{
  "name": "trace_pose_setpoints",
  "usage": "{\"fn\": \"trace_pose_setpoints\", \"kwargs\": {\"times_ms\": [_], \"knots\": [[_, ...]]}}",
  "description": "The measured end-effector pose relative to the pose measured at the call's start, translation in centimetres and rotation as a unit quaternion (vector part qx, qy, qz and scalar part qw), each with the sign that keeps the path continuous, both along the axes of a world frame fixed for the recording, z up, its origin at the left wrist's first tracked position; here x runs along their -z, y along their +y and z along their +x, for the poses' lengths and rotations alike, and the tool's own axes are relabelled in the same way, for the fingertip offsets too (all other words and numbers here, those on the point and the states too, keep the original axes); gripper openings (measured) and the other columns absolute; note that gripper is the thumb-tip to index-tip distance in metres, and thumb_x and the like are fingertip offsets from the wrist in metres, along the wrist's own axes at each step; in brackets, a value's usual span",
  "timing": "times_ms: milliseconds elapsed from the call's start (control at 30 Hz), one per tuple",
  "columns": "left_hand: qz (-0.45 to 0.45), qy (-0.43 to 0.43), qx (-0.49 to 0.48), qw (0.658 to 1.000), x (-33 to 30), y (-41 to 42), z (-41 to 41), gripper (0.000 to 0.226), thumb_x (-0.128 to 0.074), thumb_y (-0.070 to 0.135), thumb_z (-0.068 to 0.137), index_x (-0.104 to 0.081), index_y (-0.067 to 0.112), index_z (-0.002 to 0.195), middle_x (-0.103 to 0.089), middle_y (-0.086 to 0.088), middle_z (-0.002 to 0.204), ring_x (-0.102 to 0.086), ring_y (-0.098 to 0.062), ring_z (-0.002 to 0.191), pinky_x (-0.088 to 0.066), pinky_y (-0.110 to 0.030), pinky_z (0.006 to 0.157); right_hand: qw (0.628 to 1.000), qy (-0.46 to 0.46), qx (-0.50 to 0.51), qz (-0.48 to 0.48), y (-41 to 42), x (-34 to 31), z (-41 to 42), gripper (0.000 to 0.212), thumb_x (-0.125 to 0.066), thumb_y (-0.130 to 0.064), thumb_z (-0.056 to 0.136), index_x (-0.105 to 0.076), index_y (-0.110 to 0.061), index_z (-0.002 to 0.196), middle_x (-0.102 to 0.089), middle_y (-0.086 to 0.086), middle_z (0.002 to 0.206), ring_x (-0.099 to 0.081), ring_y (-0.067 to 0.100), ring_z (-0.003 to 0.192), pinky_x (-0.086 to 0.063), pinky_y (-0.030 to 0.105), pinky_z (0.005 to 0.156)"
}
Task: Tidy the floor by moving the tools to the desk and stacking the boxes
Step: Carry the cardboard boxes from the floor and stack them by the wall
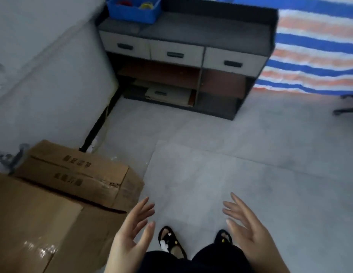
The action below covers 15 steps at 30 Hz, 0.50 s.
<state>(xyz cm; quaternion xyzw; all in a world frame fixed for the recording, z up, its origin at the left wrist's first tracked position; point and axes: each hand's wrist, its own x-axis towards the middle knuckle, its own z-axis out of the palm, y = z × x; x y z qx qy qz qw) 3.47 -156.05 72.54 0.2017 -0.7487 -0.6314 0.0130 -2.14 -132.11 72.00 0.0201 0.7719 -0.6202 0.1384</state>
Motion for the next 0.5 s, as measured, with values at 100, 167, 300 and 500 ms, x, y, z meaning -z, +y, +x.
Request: {"fn": "trace_pose_setpoints", "kwargs": {"times_ms": [100,167,300,500], "knots": [[0.001,0.024,0.086,0.996,-0.1,3.5,-1.0,0.063,-0.057,0.004,0.085,-0.056,0.065,0.102,-0.066,0.022,0.11,-0.062,0.002,0.103,-0.049,-0.014,0.087,0.992,0.015,0.121,-0.005,4.2,-0.1,3.7,0.051,-0.069,-0.04,0.075,-0.054,-0.048,0.123,-0.064,-0.022,0.114,-0.064,0.004,0.104,-0.048,0.009,0.078],[0.008,0.045,0.135,0.99,-0.2,6.6,-1.2,0.062,-0.061,0.005,0.086,-0.056,0.064,0.102,-0.067,0.019,0.11,-0.064,-0.001,0.102,-0.048,-0.01,0.083,0.982,0.008,0.187,0.003,7.2,-0.2,6.7,0.052,-0.067,-0.015,0.081,-0.051,-0.04,0.125,-0.064,-0.026,0.111,-0.064,0.002,0.101,-0.048,0.008,0.075],[0.019,0.078,0.236,0.968,0.0,14.8,-0.4,0.055,-0.055,0.016,0.073,-0.059,0.061,0.104,-0.069,0.014,0.108,-0.067,-0.006,0.098,-0.048,-0.009,0.081,0.953,0.009,0.3,0.043,13.7,-0.4,14.2,0.058,-0.063,0.001,0.083,-0.049,-0.036,0.126,-0.065,-0.026,0.108,-0.064,0.0,0.1,-0.048,0.009,0.075],[0.04,0.081,0.413,0.906,1.1,29.8,4.8,0.043,-0.061,0.037,0.069,-0.057,0.063,0.103,-0.068,0.018,0.107,-0.065,-0.006,0.1,-0.049,-0.012,0.082,0.893,-0.002,0.447,0.053,24.2,-0.6,26.0,0.065,-0.062,-0.001,0.084,-0.052,-0.056,0.117,-0.065,-0.027,0.107,-0.064,-0.004,0.097,-0.047,0.007,0.074]]}}
